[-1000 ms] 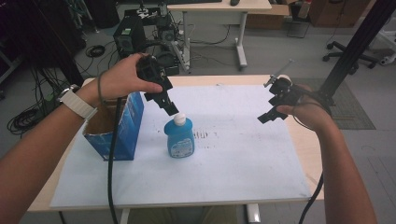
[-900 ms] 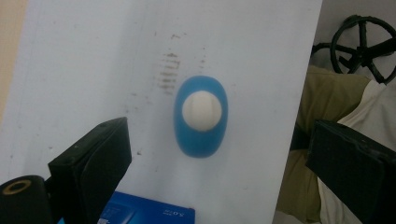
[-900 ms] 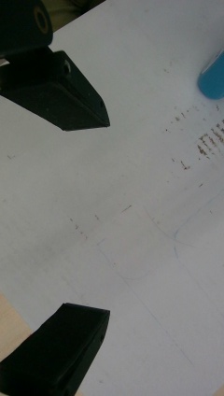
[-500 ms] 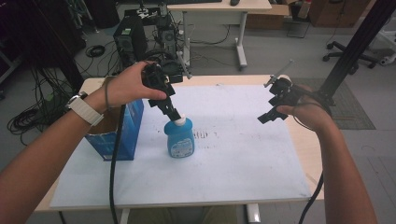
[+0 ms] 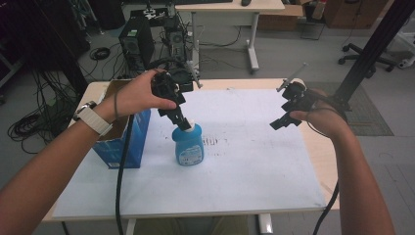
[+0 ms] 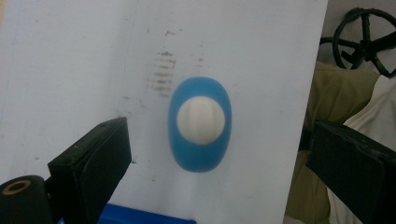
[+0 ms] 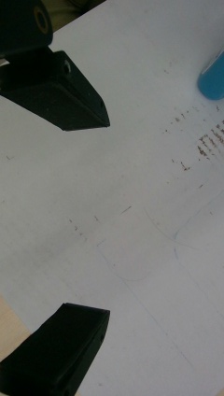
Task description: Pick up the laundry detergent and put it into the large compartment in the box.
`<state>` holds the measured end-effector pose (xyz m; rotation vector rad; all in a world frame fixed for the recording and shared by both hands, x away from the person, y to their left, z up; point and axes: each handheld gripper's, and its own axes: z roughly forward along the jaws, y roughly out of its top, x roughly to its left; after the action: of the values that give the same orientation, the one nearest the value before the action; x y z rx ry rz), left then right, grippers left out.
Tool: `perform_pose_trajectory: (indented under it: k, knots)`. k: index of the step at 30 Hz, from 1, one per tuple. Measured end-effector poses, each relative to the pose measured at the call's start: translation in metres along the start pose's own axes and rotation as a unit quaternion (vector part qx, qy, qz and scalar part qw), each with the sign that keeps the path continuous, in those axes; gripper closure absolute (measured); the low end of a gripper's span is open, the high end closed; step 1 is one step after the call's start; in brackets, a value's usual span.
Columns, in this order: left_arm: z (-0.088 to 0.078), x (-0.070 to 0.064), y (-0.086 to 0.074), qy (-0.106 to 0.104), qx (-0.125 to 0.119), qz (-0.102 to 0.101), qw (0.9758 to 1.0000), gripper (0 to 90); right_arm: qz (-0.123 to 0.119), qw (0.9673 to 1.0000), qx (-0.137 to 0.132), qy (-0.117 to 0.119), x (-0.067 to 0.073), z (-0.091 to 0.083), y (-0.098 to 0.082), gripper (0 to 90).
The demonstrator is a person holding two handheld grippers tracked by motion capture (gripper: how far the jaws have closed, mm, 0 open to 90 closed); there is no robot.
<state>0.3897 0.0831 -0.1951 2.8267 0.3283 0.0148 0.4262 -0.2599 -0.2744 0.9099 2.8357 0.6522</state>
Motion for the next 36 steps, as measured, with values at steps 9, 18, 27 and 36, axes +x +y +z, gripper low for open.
perform_pose_trajectory:
  k: [9, 18, 27, 36]
  knots:
    - [0.016, 0.001, -0.001, -0.001, 0.007, 0.001, 1.0, 6.9, 0.0, 1.0, 0.0, 0.001, 0.0, 0.001, 0.001, 7.6]
    - [0.024, 0.002, -0.004, -0.004, 0.004, -0.001, 1.0, 6.9, 0.0, 1.0, 0.0, 0.001, 0.0, 0.001, 0.001, 7.6]
    - [0.034, 0.004, -0.005, 0.0, 0.006, 0.004, 1.0, 6.9, -0.001, 1.0, 0.002, 0.002, 0.001, 0.002, 0.001, 7.6]
    - [0.043, 0.005, -0.007, -0.004, 0.007, 0.001, 1.0, 6.9, 0.001, 1.0, 0.002, 0.001, 0.0, 0.002, 0.0, 7.6]
